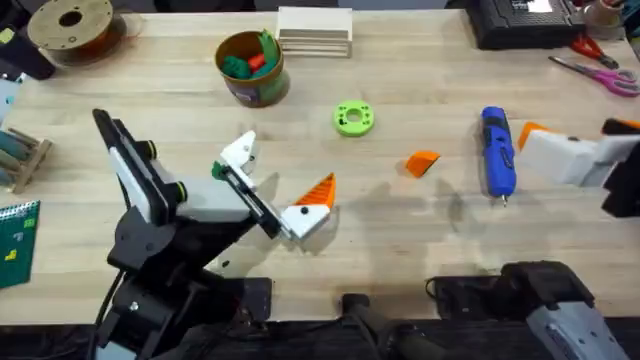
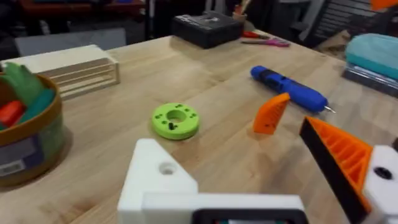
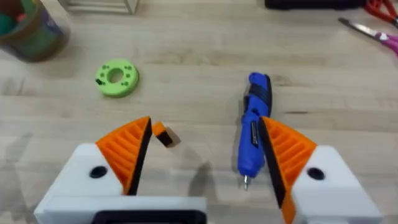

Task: Pick up the gripper from the table and insert it into the empty holder that is missing its gripper. Then pick up a screw, insert it into the mounting hole, and use the screwdriver to tighten it. Finally, clean up the table by picking up the vegetable and placing it into the bucket.

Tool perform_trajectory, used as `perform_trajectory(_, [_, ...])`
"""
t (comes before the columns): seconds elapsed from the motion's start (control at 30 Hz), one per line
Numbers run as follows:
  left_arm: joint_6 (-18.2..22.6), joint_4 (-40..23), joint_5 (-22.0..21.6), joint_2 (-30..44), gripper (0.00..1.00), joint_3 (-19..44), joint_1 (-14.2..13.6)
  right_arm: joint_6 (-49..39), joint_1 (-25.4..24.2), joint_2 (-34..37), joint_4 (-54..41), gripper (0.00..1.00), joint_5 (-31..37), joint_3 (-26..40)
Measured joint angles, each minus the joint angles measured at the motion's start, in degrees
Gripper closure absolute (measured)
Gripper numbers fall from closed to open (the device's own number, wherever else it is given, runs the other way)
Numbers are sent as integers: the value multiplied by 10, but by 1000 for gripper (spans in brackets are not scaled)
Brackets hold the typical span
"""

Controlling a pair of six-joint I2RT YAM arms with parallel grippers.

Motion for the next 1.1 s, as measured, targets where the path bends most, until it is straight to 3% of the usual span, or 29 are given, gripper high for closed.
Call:
perform_trajectory(0.27, [15,-1,71,0,14,0,0,-13,0,34,56,12,-62,0])
perform_trajectory(0.43, [30,-3,106,0,14,0,0,-30,1,148,56,12,-131,1])
perform_trajectory(0.63, [34,-3,119,0,14,0,0,-39,27,286,15,12,-180,13])
perform_trajectory(0.87, [34,-3,127,0,14,0,0,-118,111,359,-35,12,-155,43])
perform_trajectory(1.1, [34,-3,127,0,14,0,0,-140,120,423,0,12,-73,44])
